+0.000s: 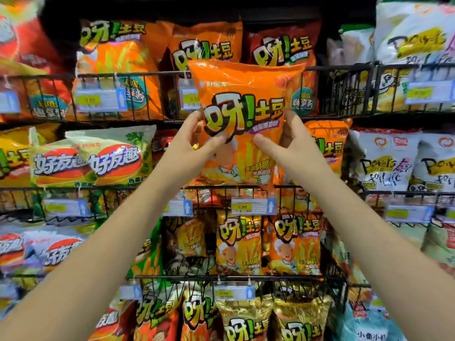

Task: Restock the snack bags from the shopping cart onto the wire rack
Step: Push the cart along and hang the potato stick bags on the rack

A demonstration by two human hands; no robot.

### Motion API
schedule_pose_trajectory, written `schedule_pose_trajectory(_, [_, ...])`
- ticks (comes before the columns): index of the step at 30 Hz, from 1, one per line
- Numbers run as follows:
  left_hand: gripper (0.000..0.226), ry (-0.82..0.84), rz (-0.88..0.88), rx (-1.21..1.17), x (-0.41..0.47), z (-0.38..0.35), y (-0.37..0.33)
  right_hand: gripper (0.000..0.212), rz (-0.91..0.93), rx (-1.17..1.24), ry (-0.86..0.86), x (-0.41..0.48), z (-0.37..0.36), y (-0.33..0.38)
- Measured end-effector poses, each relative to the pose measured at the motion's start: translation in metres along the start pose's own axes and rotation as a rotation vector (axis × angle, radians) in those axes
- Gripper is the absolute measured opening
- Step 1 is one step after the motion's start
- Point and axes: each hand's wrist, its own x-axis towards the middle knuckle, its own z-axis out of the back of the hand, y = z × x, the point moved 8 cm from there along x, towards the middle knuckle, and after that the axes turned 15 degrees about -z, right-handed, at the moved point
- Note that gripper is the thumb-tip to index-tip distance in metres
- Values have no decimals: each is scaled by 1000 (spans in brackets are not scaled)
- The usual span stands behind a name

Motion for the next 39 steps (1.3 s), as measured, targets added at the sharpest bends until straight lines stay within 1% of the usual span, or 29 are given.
schedule_pose_trajectory(2, [55, -16, -23, 13, -4, 2, 0, 91, 17, -13, -15, 1, -1, -1])
schedule_pose_trajectory(4, [51, -51, -37, -5, -5, 2, -1, 81, 29, 1, -26, 3, -2, 1])
schedule_pose_trajectory(5, [50, -69, -35, -16, -6, 3, -1, 73, 33, 21, -27, 4, -2, 2])
schedule_pose_trajectory(7, [54, -105, -26, -28, -5, 5, 0, 65, 39, 34, -24, 8, -3, 4])
schedule_pose_trajectory(9, [56, -98, -13, -21, -5, 4, 3, 72, 31, 29, -6, 11, -5, 0])
schedule_pose_trajectory(11, [60, -74, 6, -6, -8, 0, 9, 83, -8, -8, 4, 10, -8, -10])
schedule_pose_trajectory(13, [64, -42, 20, 4, -14, -4, 16, 86, -33, -46, 3, 8, -11, -21])
schedule_pose_trajectory(17, [66, -2, 32, 8, -18, -8, 32, 74, -68, -95, -37, 4, -13, -32])
schedule_pose_trajectory(19, [66, 42, 34, 39, -17, -11, 36, 73, -79, -128, -51, 4, -14, -36])
schedule_pose_trajectory(24, [65, 129, 59, 141, -17, -18, 43, 75, -112, -205, -46, 2, -17, -44])
schedule_pose_trajectory(27, [64, 202, 112, 198, -22, -23, 49, 66, -114, -267, -12, 1, -21, -49])
schedule_pose_trajectory(29, [63, 230, 147, 230, -26, -24, 50, 63, -113, -303, 6, 1, -25, -51])
schedule_pose_trajectory(32, [64, 250, 177, 257, -27, -26, 46, 66, -103, -360, 24, 2, -27, -52])
schedule_pose_trajectory(36, [72, 291, 228, 297, -21, -27, 42, 71, -161, -451, 69, 5, -30, -56])
schedule_pose_trajectory(39, [79, 370, 296, 338, -23, -30, 51, 74, -209, -553, 104, 6, -34, -58])
